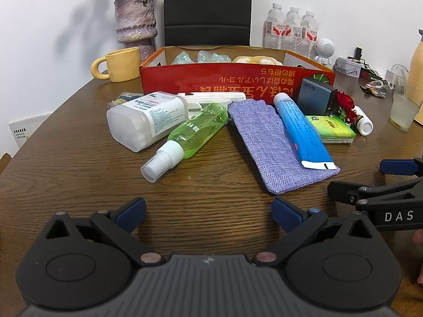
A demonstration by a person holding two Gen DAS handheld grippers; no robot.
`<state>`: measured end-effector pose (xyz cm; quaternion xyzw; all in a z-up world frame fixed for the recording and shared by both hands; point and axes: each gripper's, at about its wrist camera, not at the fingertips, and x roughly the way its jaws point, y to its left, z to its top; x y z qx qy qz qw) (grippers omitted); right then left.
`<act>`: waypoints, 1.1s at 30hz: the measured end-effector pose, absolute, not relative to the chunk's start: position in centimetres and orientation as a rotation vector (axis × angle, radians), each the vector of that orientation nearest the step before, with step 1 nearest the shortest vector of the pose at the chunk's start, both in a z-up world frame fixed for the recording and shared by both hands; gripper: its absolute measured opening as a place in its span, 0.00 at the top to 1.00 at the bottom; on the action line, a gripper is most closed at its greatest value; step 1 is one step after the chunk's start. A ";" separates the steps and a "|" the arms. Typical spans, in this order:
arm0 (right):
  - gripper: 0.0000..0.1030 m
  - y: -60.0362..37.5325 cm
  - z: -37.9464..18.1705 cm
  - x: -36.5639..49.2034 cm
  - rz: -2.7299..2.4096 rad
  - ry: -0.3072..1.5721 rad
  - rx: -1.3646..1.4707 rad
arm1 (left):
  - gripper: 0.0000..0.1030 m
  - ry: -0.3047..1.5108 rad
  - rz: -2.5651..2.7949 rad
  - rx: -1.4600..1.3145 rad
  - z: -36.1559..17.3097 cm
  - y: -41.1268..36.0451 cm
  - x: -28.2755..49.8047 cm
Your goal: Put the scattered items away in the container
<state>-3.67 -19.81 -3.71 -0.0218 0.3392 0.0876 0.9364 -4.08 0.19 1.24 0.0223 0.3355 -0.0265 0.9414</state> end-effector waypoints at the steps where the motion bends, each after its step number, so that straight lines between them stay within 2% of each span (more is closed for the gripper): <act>1: 0.00 -19.8 -3.7 -3.7 0.177 0.693 -0.044 | 0.00 0.685 -0.054 0.046 1.3 0.1 -4.0; 22: 0.00 -19.9 -3.6 -3.8 0.185 0.700 -0.044 | 0.00 0.682 -0.054 0.049 1.2 0.1 -4.1; 23: 0.03 -19.8 -3.4 -3.4 0.186 0.714 -0.045 | 0.00 0.682 -0.054 0.049 1.2 0.1 -4.1; 24: 0.16 -19.9 -3.0 -3.1 0.179 0.717 -0.032 | 0.00 0.683 -0.055 0.048 1.2 0.1 -4.1; 25: 0.24 -20.1 -2.5 -3.0 0.179 0.704 -0.007 | 0.00 0.683 -0.055 0.048 1.2 0.1 -4.1; 30: 0.26 -19.6 -0.8 -0.3 0.285 0.643 0.064 | 0.00 0.684 -0.055 0.045 1.2 0.1 -4.1; 33: 0.49 -18.5 -1.5 1.7 0.271 0.673 0.021 | 0.00 0.684 -0.057 0.043 1.3 0.1 -4.1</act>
